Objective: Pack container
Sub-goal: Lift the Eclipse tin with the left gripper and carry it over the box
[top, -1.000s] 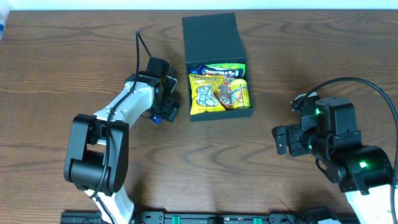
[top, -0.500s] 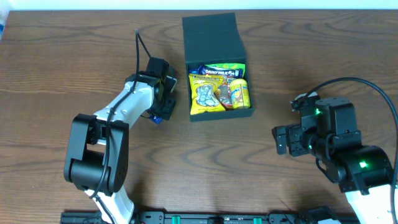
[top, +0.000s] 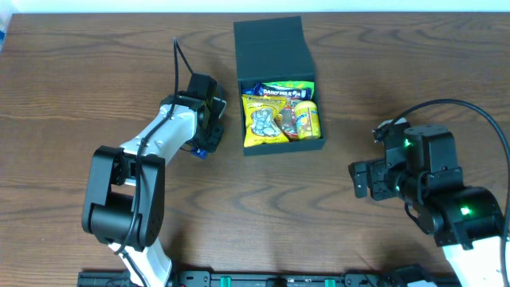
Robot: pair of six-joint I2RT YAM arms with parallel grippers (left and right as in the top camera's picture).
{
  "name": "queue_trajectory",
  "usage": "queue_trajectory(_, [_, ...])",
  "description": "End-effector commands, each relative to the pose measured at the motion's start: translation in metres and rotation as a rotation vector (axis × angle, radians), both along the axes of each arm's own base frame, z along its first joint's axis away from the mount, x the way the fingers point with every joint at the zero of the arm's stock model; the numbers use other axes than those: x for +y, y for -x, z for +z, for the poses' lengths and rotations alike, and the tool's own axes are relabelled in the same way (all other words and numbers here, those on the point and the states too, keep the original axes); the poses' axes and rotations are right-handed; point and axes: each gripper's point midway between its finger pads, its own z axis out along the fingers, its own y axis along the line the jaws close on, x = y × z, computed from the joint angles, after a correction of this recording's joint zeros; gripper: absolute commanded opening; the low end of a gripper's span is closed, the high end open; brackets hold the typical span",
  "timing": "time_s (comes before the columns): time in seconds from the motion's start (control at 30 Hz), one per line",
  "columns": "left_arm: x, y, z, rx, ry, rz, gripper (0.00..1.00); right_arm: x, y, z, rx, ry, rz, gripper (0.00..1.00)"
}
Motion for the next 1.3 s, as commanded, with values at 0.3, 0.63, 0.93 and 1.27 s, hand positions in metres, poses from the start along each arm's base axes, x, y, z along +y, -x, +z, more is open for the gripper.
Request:
queue_trajectory(0.3, [-0.002, 0.005, -0.006, 0.020, 0.010, 0.056, 0.18, -0.001, 0.000, 0.002, -0.004, -0.014, -0.014, 0.99])
queue_trajectory(0.63, [-0.012, 0.003, 0.006, 0.016, 0.080, 0.129, 0.06, -0.001, 0.000, 0.002, -0.004, -0.014, -0.014, 0.99])
queue_trajectory(0.93, [-0.013, -0.003, 0.058, -0.081, 0.125, 0.194, 0.06, -0.001, 0.000, 0.002, -0.004, -0.014, -0.014, 0.99])
queue_trajectory(1.27, [-0.029, 0.008, 0.128, -0.192, 0.298, 0.363, 0.06, -0.001, 0.000, 0.002, -0.004, -0.014, -0.014, 0.99])
